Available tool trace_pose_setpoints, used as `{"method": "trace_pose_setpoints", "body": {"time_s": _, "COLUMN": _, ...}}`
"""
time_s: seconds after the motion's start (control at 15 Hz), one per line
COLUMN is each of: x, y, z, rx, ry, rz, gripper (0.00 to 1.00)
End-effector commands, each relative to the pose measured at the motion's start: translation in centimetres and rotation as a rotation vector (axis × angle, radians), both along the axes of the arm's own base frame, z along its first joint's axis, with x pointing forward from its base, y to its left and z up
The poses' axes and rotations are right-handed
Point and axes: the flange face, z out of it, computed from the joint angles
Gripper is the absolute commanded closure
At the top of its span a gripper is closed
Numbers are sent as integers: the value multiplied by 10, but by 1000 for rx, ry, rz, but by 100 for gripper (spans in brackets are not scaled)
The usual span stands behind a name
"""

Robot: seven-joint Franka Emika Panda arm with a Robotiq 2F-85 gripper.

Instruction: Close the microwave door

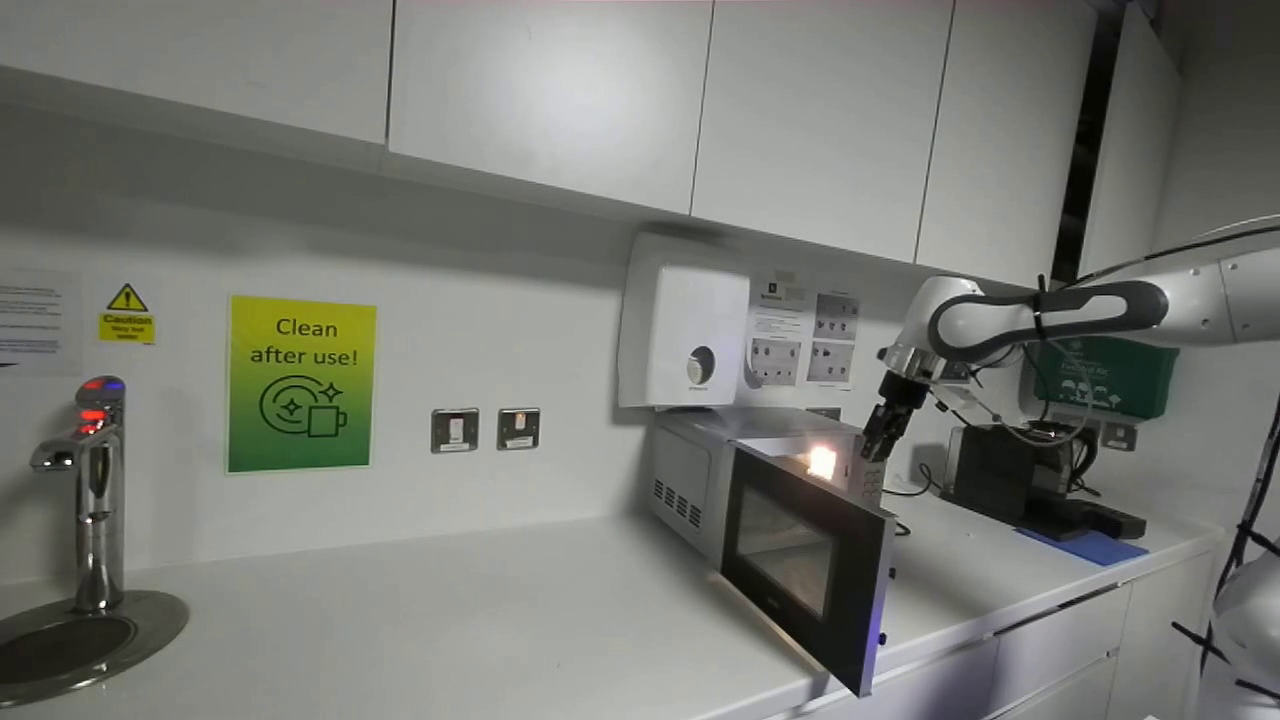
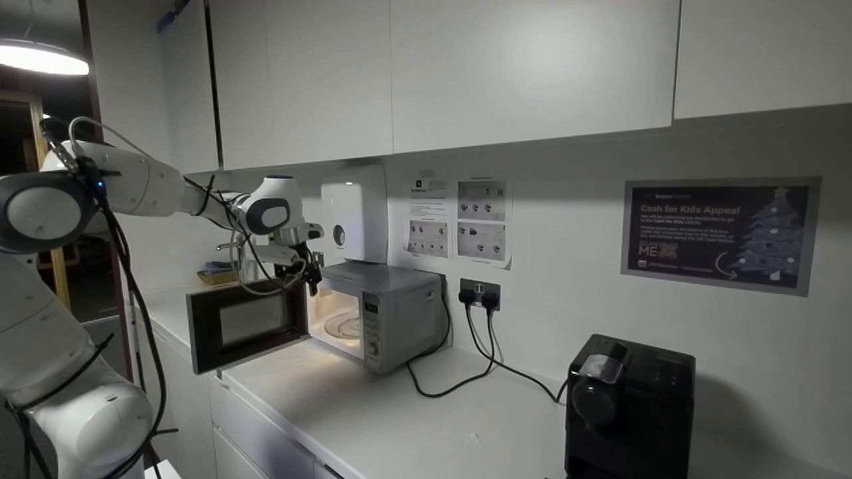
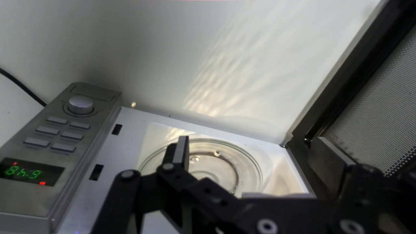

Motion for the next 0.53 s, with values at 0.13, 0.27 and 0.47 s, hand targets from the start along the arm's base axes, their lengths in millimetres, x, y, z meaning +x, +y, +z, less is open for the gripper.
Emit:
{"method": "trace_pose_setpoints", "body": {"time_s": 0.13, "x": 9, "y": 42, "z": 14, "rx": 26, "ry": 9, "rz": 68, "gripper": 0}}
{"method": "trace_pose_setpoints", "body": {"time_s": 0.27, "x": 7, "y": 58, "z": 15, "rx": 34, "ry": 11, "rz": 97, "gripper": 0}}
{"method": "trace_pose_setpoints", "body": {"time_s": 0.47, "x": 0, "y": 82, "z": 21, "rx": 34, "ry": 4, "rz": 144, "gripper": 0}}
